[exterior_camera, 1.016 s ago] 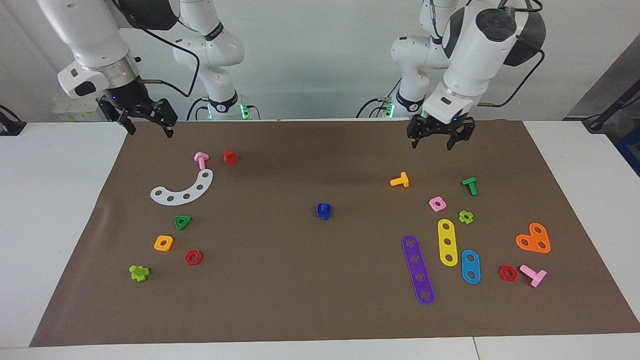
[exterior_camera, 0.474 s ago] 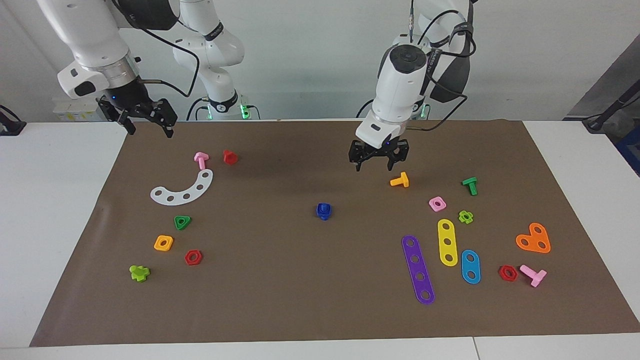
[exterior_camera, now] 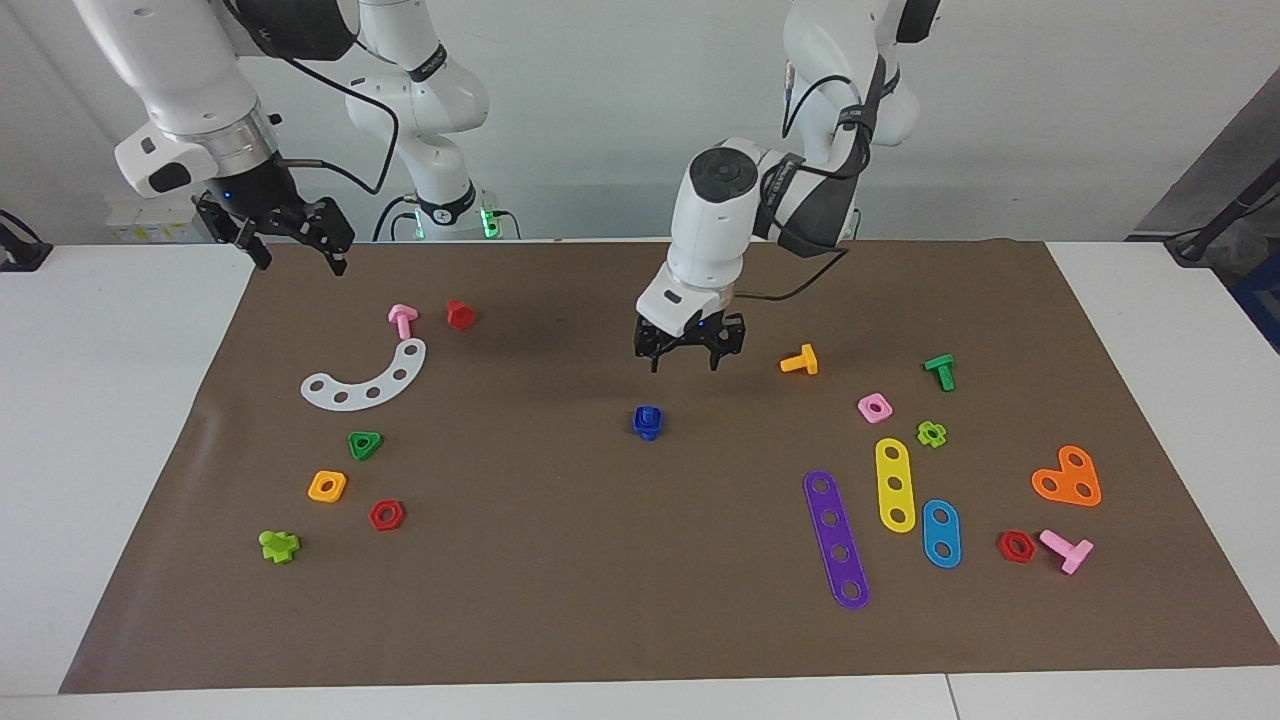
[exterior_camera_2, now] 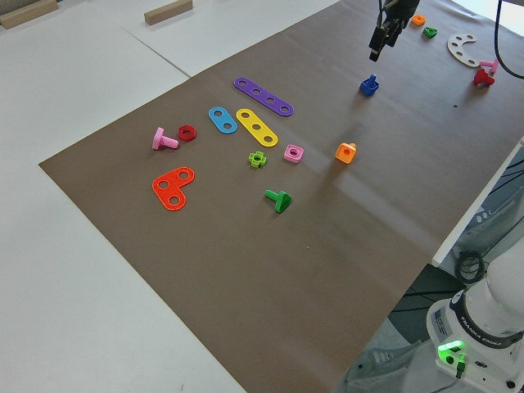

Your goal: Unscrew and place screws in storage area

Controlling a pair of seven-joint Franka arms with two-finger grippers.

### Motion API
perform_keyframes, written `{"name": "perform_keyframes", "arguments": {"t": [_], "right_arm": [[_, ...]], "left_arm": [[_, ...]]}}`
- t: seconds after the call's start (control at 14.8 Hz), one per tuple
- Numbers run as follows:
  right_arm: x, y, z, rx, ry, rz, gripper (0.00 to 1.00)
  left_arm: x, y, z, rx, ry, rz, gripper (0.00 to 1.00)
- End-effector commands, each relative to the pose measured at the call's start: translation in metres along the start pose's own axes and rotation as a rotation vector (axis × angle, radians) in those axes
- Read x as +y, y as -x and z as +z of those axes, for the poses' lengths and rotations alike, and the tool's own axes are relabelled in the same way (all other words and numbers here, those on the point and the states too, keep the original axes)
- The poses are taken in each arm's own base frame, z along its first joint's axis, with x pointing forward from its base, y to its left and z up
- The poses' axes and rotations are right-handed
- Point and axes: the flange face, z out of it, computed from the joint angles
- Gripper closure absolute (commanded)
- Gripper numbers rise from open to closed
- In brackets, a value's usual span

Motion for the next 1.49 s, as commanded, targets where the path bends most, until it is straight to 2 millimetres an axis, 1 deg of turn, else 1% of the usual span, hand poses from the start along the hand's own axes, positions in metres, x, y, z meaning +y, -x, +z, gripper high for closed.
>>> {"name": "perform_keyframes", "arguments": {"t": [0.0,0.07,0.14,0.27,0.34,0.54,0.75,1.02,1.15,1.22,1.42], "right_arm": [[0.003,0.001,-0.002,-0.001,-0.016,0.001,0.00],[0.003,0.001,-0.002,-0.001,-0.016,0.001,0.00],[0.003,0.001,-0.002,-0.001,-0.017,0.002,0.00],[0.003,0.001,-0.002,-0.001,-0.017,0.002,0.00],[0.003,0.001,-0.002,-0.001,-0.017,0.002,0.00],[0.003,0.001,-0.002,-0.001,-0.017,0.002,0.00],[0.003,0.001,-0.002,-0.001,-0.017,0.002,0.00],[0.003,0.001,-0.002,-0.001,-0.017,0.002,0.00],[0.003,0.001,-0.002,-0.001,-0.017,0.002,0.00],[0.003,0.001,-0.002,-0.001,-0.017,0.002,0.00],[0.003,0.001,-0.002,-0.001,-0.017,0.002,0.00]], "left_arm": [[0.016,-0.015,0.018,0.045,0.007,-0.010,0.06],[0.018,-0.015,0.019,0.053,0.015,-0.006,0.06],[0.017,-0.018,0.026,0.057,0.016,-0.009,0.06],[0.019,-0.018,0.035,0.057,0.014,-0.005,0.06],[0.019,-0.019,0.045,0.055,0.007,-0.002,0.06],[0.018,-0.015,0.062,0.075,-0.013,0.026,0.07],[0.019,-0.014,0.067,0.081,-0.008,0.032,0.07],[0.025,-0.006,0.086,0.066,-0.020,0.048,0.07],[0.028,-0.003,0.091,0.065,-0.020,0.054,0.08],[0.031,0.000,0.100,0.053,-0.027,0.060,0.08],[0.033,0.001,0.103,0.060,-0.038,0.077,0.10]]}}
